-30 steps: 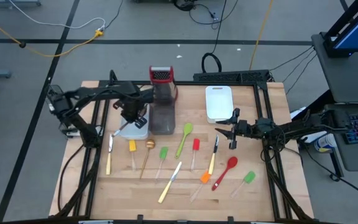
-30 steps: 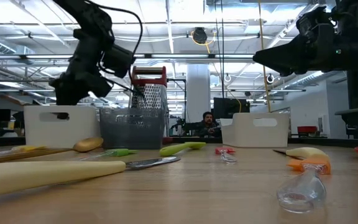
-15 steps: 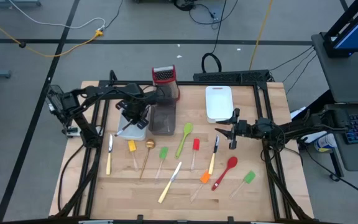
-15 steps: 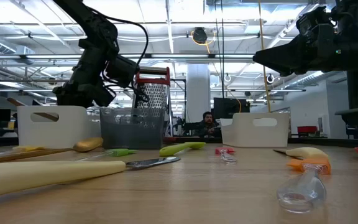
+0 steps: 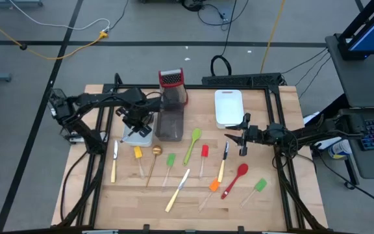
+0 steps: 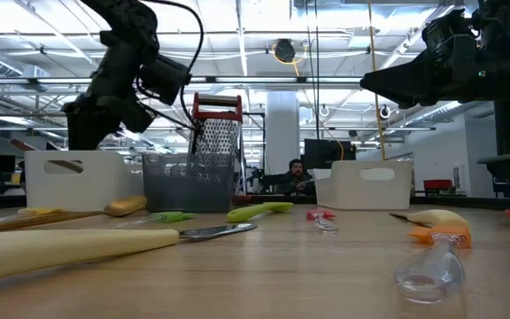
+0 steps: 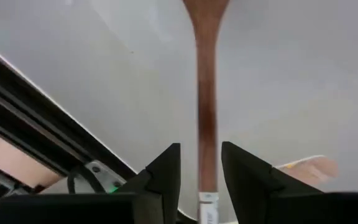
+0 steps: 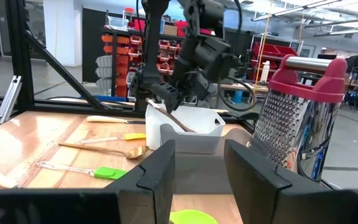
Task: Pick & Place Kitchen Items
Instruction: Put the golden serving spoon into the left white bin
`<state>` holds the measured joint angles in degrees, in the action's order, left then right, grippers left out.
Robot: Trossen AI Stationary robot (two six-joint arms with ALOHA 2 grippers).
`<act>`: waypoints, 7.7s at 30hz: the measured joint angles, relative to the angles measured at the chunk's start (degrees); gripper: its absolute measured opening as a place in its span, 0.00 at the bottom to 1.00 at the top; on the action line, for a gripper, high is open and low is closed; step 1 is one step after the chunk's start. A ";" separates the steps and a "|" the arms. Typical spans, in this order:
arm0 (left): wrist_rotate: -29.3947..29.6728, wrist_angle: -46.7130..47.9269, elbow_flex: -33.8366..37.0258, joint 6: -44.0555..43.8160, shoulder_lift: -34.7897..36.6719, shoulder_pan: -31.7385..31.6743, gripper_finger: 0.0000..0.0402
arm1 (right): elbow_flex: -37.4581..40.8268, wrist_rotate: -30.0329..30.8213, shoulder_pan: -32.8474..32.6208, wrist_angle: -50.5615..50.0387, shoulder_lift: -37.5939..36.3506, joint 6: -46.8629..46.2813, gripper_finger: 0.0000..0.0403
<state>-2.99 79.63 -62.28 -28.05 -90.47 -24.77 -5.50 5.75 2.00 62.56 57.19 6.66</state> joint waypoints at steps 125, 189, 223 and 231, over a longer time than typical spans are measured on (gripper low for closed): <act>6.29 -42.07 11.63 -52.13 -6.87 44.24 0.11 | -16.52 0.17 7.72 11.15 25.00 13.57 0.32; 5.42 -15.97 8.46 -16.60 23.60 5.46 0.01 | -16.52 0.17 7.72 10.91 24.98 13.55 0.32; 4.30 -17.56 8.41 -10.63 6.20 -0.70 0.05 | -16.52 0.17 7.70 10.84 24.98 13.55 0.32; 4.51 -19.12 8.43 -10.72 6.20 -0.59 0.05 | -16.50 0.17 7.72 10.67 24.98 13.55 0.32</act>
<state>1.53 60.51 -53.84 -38.76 -84.27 -25.36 -22.00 5.91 9.72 73.23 82.17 20.21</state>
